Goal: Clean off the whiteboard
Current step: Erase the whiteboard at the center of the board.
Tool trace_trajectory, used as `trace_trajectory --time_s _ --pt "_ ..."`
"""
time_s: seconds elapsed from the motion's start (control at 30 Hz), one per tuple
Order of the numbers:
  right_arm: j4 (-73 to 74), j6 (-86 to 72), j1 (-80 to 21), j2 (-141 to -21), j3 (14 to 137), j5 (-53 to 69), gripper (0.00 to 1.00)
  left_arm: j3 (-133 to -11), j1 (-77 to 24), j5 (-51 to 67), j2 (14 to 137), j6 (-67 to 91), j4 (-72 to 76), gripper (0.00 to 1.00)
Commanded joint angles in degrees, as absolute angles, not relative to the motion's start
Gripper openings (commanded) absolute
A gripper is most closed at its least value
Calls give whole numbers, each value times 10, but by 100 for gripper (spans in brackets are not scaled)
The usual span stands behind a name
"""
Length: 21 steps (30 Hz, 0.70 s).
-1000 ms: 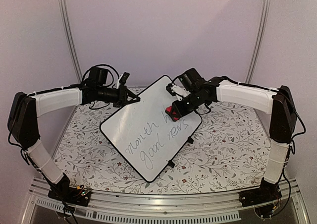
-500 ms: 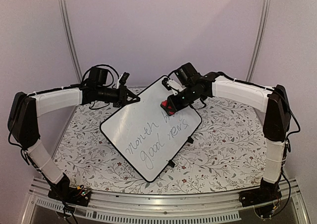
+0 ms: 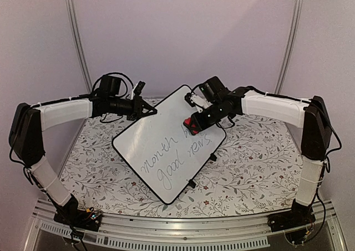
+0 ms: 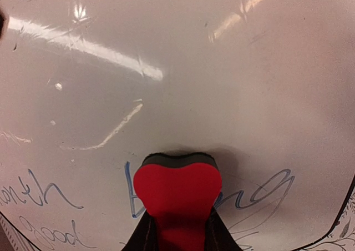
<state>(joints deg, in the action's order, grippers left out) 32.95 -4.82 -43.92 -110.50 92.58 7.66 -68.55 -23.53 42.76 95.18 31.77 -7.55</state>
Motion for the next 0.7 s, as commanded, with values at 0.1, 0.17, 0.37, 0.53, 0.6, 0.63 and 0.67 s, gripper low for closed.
trace_trajectory --time_s 0.1,0.17,0.37,0.53,0.6,0.63,0.67 --pt "339 -47 -443 -1126 963 52 0 -682 -249 435 964 289 -81 0" --pt "339 -49 -442 -1144 993 41 0 -682 -250 436 962 289 -81 0" --pt "333 -53 -442 -1180 1068 9 0 -682 -250 436 970 289 -82 0" --pt "339 -49 -440 -1160 1076 4 0 -682 -250 432 969 289 -82 0" --pt "343 -45 -439 -1145 1066 4 0 -683 -250 432 969 289 -81 0" --pt "342 -43 -439 -1139 1059 3 0 -682 -250 432 970 290 -81 0" --pt "340 -42 -439 -1131 1049 4 0 -683 -250 432 971 290 -82 0"
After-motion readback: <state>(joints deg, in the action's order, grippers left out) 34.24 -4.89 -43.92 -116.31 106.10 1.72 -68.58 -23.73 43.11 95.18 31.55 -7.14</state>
